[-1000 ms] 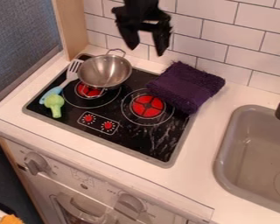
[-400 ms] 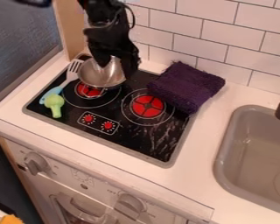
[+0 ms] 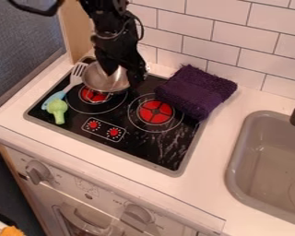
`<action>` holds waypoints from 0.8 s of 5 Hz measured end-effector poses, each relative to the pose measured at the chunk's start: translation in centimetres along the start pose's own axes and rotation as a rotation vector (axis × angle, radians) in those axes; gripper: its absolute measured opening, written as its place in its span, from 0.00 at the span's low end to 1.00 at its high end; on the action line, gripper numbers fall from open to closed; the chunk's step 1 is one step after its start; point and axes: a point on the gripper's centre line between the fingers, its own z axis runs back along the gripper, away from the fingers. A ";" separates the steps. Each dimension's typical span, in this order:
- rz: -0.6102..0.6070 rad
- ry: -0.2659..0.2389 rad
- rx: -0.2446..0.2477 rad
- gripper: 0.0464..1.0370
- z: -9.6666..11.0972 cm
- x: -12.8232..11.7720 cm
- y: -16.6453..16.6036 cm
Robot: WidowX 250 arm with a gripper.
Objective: Move the silver bowl onto the purple cloth
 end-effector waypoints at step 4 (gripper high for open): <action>-0.070 0.104 0.192 0.63 -2.8 0.1 0.8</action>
